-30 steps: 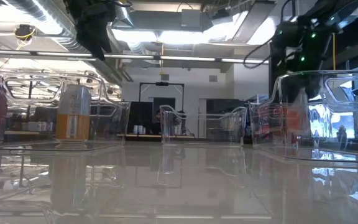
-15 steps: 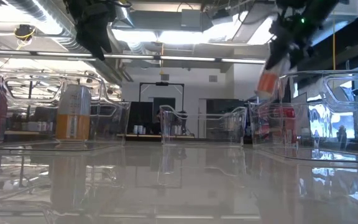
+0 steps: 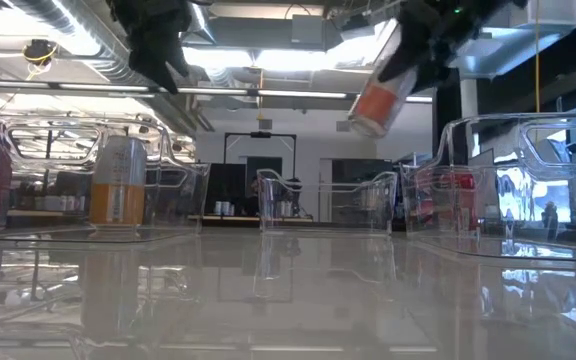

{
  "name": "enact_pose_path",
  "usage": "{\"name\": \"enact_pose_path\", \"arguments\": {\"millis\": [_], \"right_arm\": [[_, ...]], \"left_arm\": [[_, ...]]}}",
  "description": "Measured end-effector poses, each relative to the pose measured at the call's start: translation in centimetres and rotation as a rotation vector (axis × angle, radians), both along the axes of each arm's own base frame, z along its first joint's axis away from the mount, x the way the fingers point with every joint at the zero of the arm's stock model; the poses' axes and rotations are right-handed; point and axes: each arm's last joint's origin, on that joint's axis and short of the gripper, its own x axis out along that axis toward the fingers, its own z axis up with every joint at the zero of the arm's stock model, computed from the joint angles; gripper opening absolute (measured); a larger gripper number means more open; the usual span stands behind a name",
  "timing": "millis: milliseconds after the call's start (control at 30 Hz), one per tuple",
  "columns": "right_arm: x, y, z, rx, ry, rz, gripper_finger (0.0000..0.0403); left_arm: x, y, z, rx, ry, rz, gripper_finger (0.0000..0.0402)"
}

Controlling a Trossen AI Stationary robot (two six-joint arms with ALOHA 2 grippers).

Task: Sort soda cans
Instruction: Put the top orange white soda can into the left transparent bin

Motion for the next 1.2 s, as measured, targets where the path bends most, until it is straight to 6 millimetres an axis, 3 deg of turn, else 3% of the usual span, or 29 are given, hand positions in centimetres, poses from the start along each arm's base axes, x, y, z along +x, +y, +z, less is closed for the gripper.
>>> {"name": "enact_pose_path", "arguments": {"millis": [300, 700, 1200], "right_arm": [[5.6, 1.1, -2.1, -0.056, -0.082, 0.196, 0.0286], [10.0, 0.6, -3.3, -0.100, -0.264, 0.270, 0.0286], [17.2, -0.4, -2.1, -0.109, -0.235, 0.323, 0.0286]], "left_arm": [[0.7, -1.3, 0.0, -0.028, -0.011, -0.036, 0.0363], [0.8, -2.0, -0.1, -0.057, -0.011, -0.037, 0.0363], [-3.3, -3.9, 2.1, -0.058, -0.114, 0.028, 0.0363]]}}
